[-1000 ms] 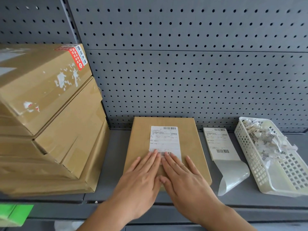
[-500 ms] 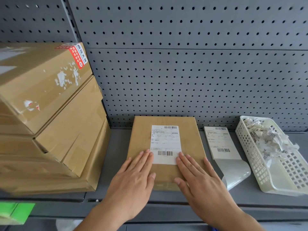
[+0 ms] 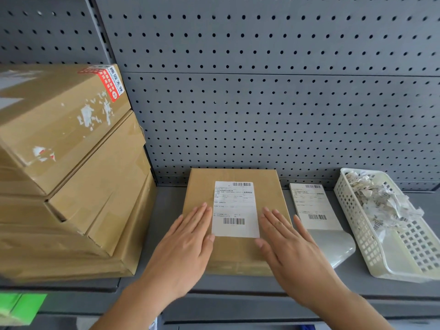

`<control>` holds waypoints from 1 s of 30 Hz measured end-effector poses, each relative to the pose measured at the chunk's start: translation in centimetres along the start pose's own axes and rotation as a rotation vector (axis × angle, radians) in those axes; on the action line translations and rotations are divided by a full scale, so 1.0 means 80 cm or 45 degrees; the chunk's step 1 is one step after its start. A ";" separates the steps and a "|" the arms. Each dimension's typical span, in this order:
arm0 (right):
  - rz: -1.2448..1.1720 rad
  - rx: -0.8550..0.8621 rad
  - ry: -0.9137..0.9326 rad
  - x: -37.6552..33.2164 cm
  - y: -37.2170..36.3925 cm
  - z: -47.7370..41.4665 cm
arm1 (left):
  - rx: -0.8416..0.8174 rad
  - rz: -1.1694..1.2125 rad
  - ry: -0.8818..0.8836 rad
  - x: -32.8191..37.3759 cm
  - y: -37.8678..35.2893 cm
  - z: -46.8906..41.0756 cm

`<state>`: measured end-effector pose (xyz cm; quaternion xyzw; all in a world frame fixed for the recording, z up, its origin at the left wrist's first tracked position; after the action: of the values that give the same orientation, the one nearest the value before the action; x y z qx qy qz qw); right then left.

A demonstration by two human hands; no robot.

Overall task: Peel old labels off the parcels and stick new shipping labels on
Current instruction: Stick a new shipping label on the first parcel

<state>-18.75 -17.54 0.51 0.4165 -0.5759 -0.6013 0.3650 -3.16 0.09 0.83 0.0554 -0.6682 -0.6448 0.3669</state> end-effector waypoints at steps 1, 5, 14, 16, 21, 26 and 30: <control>0.007 0.004 0.000 -0.001 0.004 -0.009 | 0.014 0.006 -0.019 0.000 0.002 -0.010; 0.003 0.011 -0.003 -0.008 0.009 -0.052 | 0.012 -0.019 -0.072 0.003 0.007 -0.057; 0.021 -0.067 0.058 -0.018 -0.011 -0.124 | -0.124 -0.134 -0.076 0.011 -0.003 -0.127; 0.015 -0.083 0.065 -0.017 -0.015 -0.132 | -0.116 -0.176 -0.066 0.010 -0.007 -0.131; 0.023 -0.118 0.038 -0.013 -0.018 -0.134 | -0.103 -0.227 -0.007 0.009 -0.009 -0.130; 0.037 -0.101 -0.054 0.004 -0.021 -0.122 | -0.086 -0.199 0.084 -0.007 0.000 -0.121; 0.025 -0.096 -0.147 0.018 -0.017 -0.112 | -0.055 -0.190 0.154 -0.027 0.005 -0.112</control>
<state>-11.00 -22.27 -0.88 0.3614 -0.5769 -0.6421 0.3526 3.61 -6.04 -0.59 0.1358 -0.6247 -0.6803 0.3585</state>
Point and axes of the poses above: each hand's wrist, its own z-axis away from the middle knuckle, its own y-axis out of the back of the hand, x = y × z, the point moved 1 cm from there along -z, towards the middle knuckle, and after that the axes turned 8 degrees about z, right-handed, at the moved point
